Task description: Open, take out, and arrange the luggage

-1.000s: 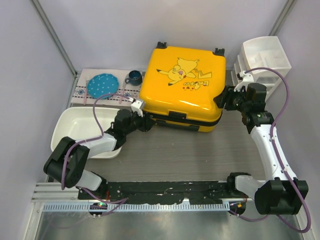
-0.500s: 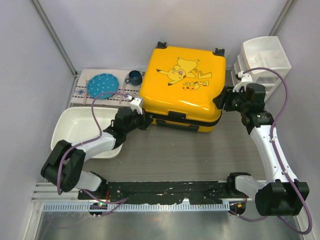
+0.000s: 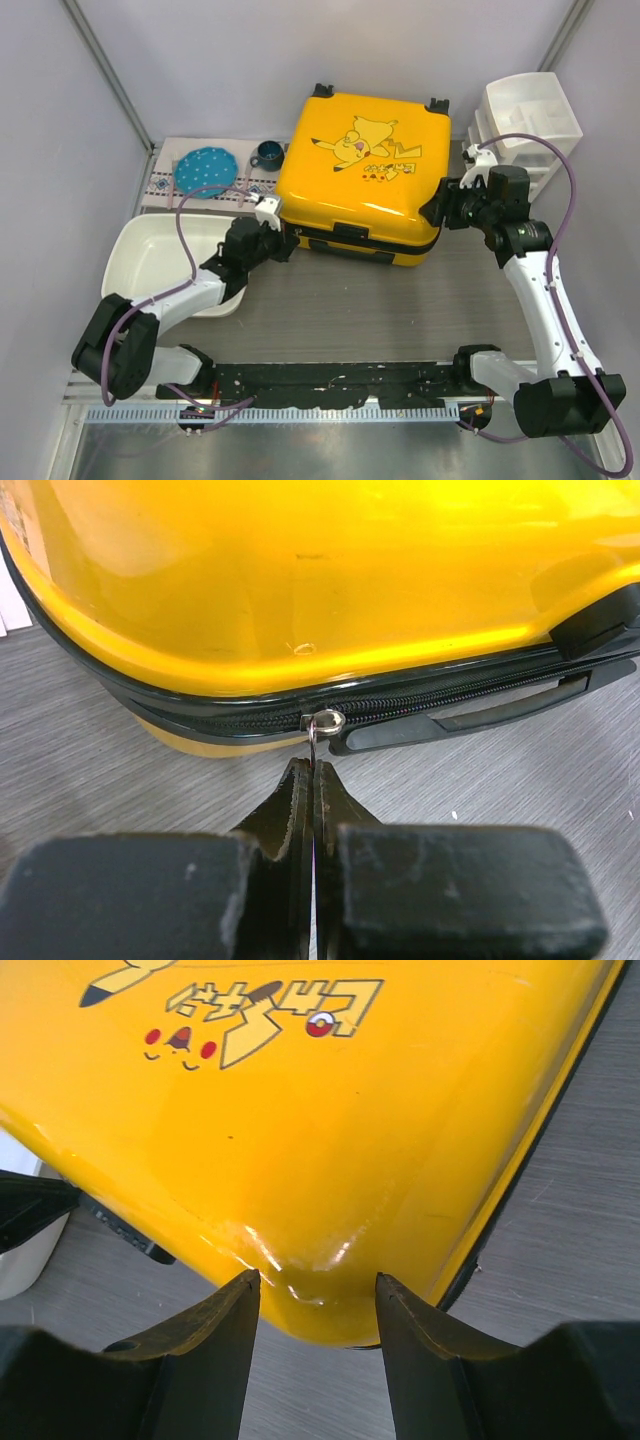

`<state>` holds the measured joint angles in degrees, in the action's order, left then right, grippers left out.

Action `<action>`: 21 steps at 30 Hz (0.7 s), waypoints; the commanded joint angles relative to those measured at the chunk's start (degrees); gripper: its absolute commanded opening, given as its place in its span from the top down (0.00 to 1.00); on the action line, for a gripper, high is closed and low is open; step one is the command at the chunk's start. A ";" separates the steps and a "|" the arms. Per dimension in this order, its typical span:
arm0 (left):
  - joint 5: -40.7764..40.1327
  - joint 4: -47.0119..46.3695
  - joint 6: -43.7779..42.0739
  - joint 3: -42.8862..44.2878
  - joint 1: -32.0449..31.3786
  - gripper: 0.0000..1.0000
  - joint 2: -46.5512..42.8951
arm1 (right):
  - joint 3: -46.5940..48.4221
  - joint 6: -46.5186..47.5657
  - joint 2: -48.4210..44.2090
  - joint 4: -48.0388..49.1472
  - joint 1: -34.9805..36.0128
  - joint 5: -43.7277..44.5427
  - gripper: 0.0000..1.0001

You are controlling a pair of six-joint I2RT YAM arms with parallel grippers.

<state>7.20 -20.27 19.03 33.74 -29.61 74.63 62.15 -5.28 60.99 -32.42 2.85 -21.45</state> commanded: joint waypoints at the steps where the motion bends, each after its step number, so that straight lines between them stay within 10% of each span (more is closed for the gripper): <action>1: -2.81 -7.06 -1.80 4.23 0.07 1.00 1.57 | 2.89 -3.24 0.88 -0.45 3.03 -4.56 0.45; 21: -3.77 -10.05 -0.04 5.99 -0.19 0.90 3.15 | 0.61 -2.90 2.46 2.81 9.63 -1.14 0.44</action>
<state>6.83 -21.56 19.07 35.73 -29.95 78.17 63.81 -8.03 63.02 -30.70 10.98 -24.51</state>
